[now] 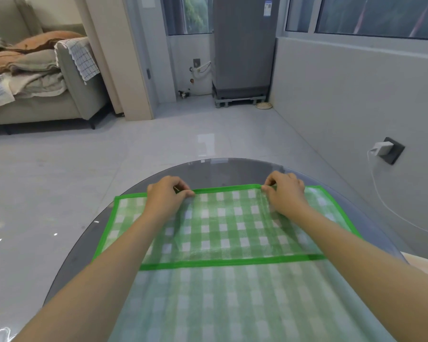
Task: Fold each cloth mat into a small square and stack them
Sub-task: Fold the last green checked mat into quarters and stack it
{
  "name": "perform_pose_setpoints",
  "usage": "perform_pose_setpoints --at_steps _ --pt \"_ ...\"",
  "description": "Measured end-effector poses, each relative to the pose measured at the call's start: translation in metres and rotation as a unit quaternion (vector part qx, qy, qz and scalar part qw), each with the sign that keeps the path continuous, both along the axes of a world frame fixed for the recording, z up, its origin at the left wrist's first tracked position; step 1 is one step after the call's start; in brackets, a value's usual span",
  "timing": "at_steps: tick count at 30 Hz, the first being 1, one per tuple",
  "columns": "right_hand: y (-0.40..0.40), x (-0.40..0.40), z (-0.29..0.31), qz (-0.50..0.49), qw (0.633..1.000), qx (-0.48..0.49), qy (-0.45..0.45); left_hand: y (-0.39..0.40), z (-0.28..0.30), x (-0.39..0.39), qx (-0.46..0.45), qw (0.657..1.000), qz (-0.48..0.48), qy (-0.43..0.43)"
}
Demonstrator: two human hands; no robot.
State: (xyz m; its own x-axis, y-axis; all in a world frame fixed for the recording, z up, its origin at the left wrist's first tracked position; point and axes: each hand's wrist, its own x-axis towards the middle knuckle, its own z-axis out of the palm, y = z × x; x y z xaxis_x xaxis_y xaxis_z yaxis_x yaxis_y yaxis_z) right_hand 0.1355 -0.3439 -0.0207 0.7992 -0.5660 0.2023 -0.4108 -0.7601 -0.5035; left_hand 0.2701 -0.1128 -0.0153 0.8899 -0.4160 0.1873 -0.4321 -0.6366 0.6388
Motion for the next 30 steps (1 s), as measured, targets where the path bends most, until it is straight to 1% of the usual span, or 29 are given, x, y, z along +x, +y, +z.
perform_pose_setpoints --at_steps 4,7,11,13,16,19,26,30 --pt "0.007 -0.022 0.031 0.017 0.997 0.035 -0.063 0.013 0.038 -0.017 -0.038 0.999 -0.019 0.015" --pt "0.016 -0.047 0.057 0.045 0.994 0.041 -0.092 0.030 0.068 -0.038 -0.027 0.999 -0.036 0.000" --pt "0.031 -0.088 0.086 0.095 0.991 -0.018 -0.087 0.056 0.093 -0.077 -0.012 0.998 -0.057 -0.020" --pt "0.039 -0.109 0.097 0.122 0.990 -0.029 -0.066 0.070 0.101 -0.098 -0.012 0.998 -0.065 -0.022" --pt "0.052 -0.140 0.108 0.149 0.988 -0.041 0.002 0.090 0.107 -0.127 0.000 0.997 -0.073 -0.015" --pt "0.065 -0.166 0.112 0.173 0.983 -0.054 0.043 0.107 0.104 -0.155 0.013 0.996 -0.085 -0.005" --pt "0.084 -0.209 0.094 0.221 0.965 -0.022 0.137 0.139 0.069 -0.201 0.031 0.992 -0.117 0.019" --pt "0.088 -0.224 0.071 0.230 0.961 -0.010 0.150 0.148 0.044 -0.211 0.036 0.990 -0.134 0.016"
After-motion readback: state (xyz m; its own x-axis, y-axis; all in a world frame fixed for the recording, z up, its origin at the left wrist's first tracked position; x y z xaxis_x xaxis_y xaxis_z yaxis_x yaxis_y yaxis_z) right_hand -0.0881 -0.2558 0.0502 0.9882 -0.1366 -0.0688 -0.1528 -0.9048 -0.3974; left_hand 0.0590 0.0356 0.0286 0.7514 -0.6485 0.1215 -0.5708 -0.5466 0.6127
